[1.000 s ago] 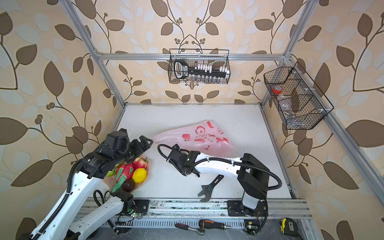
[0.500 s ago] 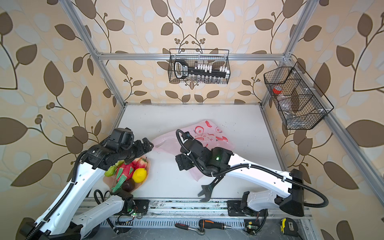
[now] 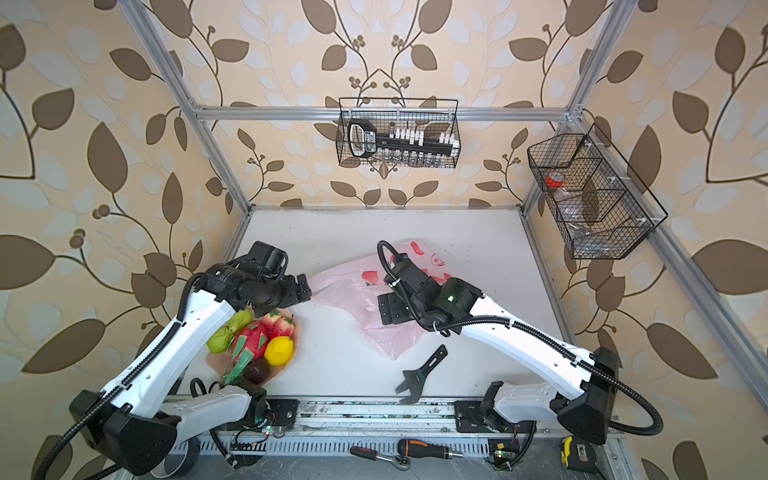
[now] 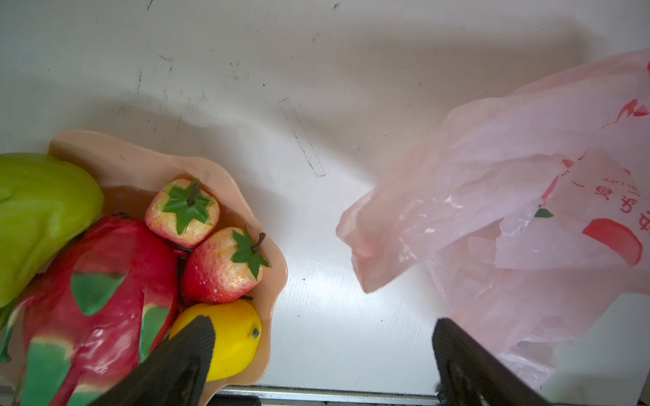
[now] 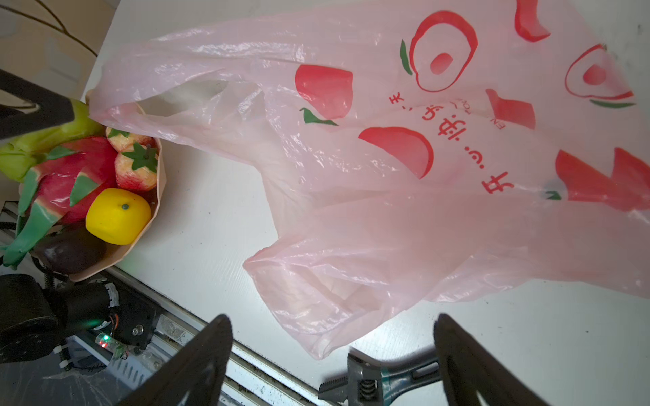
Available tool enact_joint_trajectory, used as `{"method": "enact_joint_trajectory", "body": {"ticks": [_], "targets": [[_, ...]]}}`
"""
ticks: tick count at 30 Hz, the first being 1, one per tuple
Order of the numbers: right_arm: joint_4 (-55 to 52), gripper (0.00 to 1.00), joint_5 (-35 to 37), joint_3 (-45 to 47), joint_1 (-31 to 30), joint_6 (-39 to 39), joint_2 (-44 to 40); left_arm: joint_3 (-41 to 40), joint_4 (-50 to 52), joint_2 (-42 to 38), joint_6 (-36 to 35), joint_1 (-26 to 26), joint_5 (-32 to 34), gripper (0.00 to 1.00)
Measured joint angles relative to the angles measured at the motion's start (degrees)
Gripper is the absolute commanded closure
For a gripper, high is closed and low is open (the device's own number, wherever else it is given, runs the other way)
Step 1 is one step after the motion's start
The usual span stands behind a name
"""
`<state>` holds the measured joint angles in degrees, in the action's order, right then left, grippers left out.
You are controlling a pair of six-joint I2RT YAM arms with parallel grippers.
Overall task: Place the fruits into the plastic bag
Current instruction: Open the plastic bag at the center of the table.
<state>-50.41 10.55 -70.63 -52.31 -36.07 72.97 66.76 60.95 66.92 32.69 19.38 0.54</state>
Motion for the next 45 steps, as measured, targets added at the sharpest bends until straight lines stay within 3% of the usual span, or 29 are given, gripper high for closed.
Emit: {"method": "enact_joint_trajectory", "body": {"ticks": [5, 14, 19, 24, 32, 39, 43, 44, 45], "targets": [[-0.1, 0.1, -0.7, -0.2, 0.1, 2.2, 1.3, 0.7, -0.7, 3.7, -2.6, 0.0, 0.2, 0.01], [-0.3, 0.1, 1.0, -6.5, -1.6, 11.5, 13.1, -0.7, -4.6, 5.0, -4.1, -2.8, -2.1, 0.01], [0.3, 0.1, 5.7, -11.8, -5.7, 13.2, 20.5, -2.6, -8.9, 7.4, -4.2, -6.4, -5.8, 0.03], [1.4, 0.1, 10.5, -13.6, -8.2, 13.2, 24.7, -2.6, -12.9, 9.9, -4.6, -6.4, -11.2, 0.09], [4.2, 0.11, 20.9, -13.7, -8.0, 13.2, 30.2, -3.8, -16.3, 11.1, -4.7, -6.4, -15.6, 0.2], [8.2, 0.12, 24.8, -13.8, -6.5, 13.2, 35.8, -5.0, -17.3, 10.9, -4.2, -6.4, -16.6, 0.23], [9.1, 0.18, 28.4, -13.8, -6.3, 12.8, 37.0, -5.7, -17.5, 10.8, -4.0, -6.4, -16.6, 0.25], [9.3, 0.26, 29.4, -13.7, -6.3, 12.9, 37.0, -5.8, -17.5, 10.8, -4.0, -6.4, -16.6, 0.25], [10.0, 0.42, 31.2, -13.5, -6.3, 12.7, 36.9, -5.9, -17.6, 10.8, -3.9, -6.4, -16.6, 0.26]]}}
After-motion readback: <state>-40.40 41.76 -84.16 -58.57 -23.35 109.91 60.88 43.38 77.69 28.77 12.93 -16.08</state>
